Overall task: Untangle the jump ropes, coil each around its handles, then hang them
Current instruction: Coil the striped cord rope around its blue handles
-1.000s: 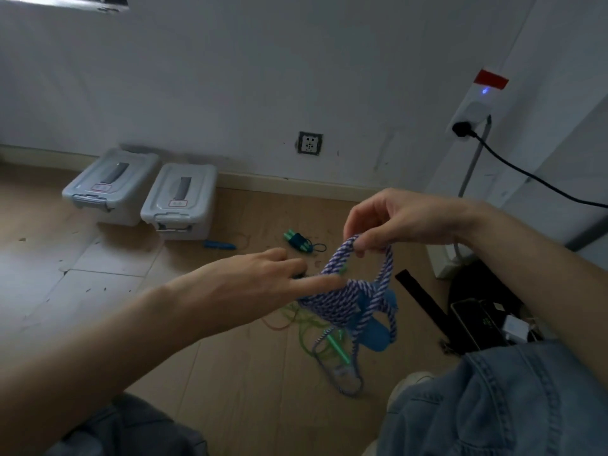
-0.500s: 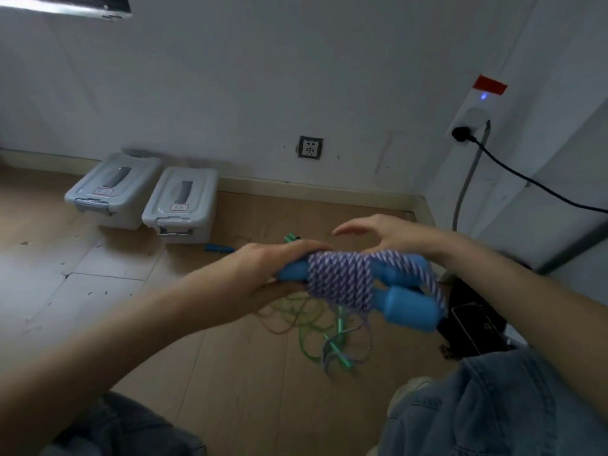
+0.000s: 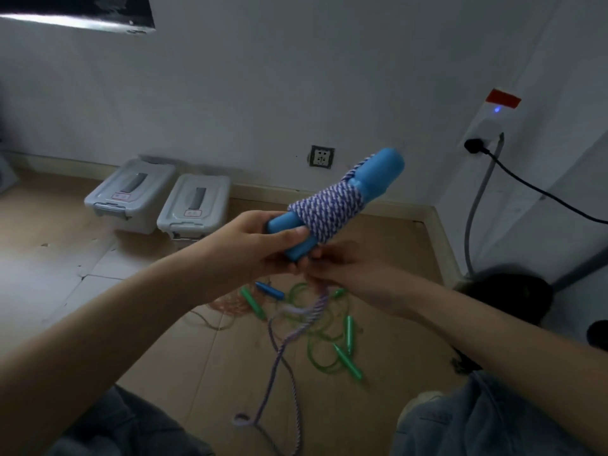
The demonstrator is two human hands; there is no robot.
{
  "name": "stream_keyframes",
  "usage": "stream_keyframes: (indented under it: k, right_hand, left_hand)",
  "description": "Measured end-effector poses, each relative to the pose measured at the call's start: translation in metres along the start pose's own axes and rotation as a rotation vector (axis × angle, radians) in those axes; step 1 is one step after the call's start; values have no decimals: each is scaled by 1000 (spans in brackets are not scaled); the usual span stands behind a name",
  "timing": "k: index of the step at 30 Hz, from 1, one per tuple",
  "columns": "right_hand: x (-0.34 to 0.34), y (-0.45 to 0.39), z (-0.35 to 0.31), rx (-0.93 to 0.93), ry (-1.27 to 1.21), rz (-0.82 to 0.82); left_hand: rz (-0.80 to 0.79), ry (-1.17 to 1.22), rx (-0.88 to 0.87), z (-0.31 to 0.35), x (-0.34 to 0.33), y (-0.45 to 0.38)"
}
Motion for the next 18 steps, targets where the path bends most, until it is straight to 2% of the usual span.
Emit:
stream_keyframes:
  k: [2, 4, 7, 10, 12, 14, 18]
  right_hand:
    - [3, 2, 9, -109, 50, -3]
    - [7, 3, 9, -140, 368, -48]
    - [10, 3, -6, -41, 950, -78]
    - [11, 7, -24, 46, 1173, -45]
    - [14, 7, -34, 102, 1170, -41]
    - [17, 6, -37, 119, 1096, -71]
    - [23, 4, -28, 67, 839, -177]
  left_hand:
    - [140, -121, 8, -1, 24, -5]
    - [256, -306, 27, -3, 47, -11]
    - [269, -737, 16, -7, 54, -17]
    - [265, -1100, 57, -17, 48, -19]
    - [177, -1277, 120, -29, 34, -16]
    - [-7, -1384, 133, -40, 10, -13]
    - [-373, -1366, 124, -50, -28, 3]
Point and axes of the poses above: each hand's wrist, its own y-axis away from the middle knuckle, its own x-axis out of the back of the hand, z = x × y, the point moved 9 cm from there along -y, towards the middle knuckle, and after that the axes turned 2 degrees about y, right-handed, at the moved point
